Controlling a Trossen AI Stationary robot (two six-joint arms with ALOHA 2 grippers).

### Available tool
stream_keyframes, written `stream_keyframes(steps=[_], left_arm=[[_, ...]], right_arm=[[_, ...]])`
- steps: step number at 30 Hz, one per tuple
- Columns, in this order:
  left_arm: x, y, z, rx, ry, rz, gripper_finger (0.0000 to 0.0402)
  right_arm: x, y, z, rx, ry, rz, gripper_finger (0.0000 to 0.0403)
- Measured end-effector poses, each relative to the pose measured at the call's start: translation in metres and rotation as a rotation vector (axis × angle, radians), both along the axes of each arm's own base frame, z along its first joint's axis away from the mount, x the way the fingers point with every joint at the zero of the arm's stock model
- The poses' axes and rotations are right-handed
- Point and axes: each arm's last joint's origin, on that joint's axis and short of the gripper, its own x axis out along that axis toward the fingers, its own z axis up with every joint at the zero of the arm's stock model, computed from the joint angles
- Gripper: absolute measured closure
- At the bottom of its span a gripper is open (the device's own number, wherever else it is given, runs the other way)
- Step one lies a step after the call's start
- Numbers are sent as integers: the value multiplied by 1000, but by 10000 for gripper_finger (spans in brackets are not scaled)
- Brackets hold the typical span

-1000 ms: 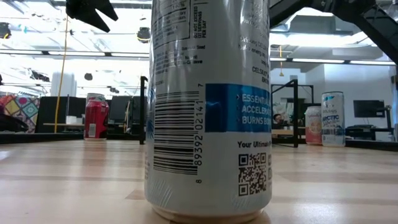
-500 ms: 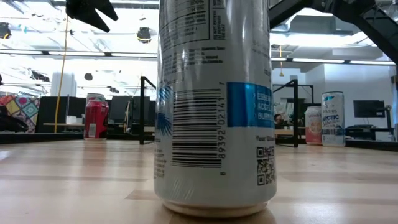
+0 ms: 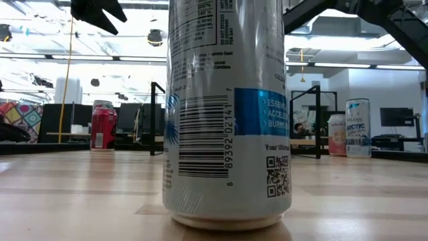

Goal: Place canned beverage on shelf
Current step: Put the bottom left red black soda can on the shelf, then put the bottom right pink white soda can on the shelf

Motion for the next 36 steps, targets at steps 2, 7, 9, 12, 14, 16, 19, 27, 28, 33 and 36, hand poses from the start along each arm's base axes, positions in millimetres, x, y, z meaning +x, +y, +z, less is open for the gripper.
stream_keyframes(steps=[2, 7, 9, 12, 14, 16, 19, 27, 28, 33, 36], left_arm=[[0, 0, 0, -1, -1, 1, 9], [0, 0, 0, -2, -1, 1, 9], [0, 0, 0, -2, -1, 1, 9], [0, 0, 0, -1, 0, 0, 9], [0, 0, 0, -1, 1, 0, 9], [0, 0, 0, -8, -1, 6, 9], [-1, 0, -3, -46, 1, 18, 9], [8, -3, -12, -140, 57, -4, 9], [10, -3, -13, -154, 66, -13, 9], [21, -11, -12, -74, 38, -88, 9], [15, -21, -11, 36, -53, -120, 9]], right_arm=[[0, 0, 0, -1, -4, -1, 403], [0, 1, 0, 37, -15, 20, 403], [-3, 5, 6, 95, -27, 81, 403], [-13, 16, 33, 104, -47, 144, 403], [-25, 25, 55, 83, -34, 170, 403], [-38, 35, 75, 66, -21, 195, 403], [-62, 50, 106, 42, 6, 224, 403], [-141, 109, 165, -28, 142, 234, 403], [-152, 113, 169, -29, 144, 225, 403], [-207, 126, 184, -12, 102, 101, 403], [-234, 131, 183, -12, 86, -21, 403]])
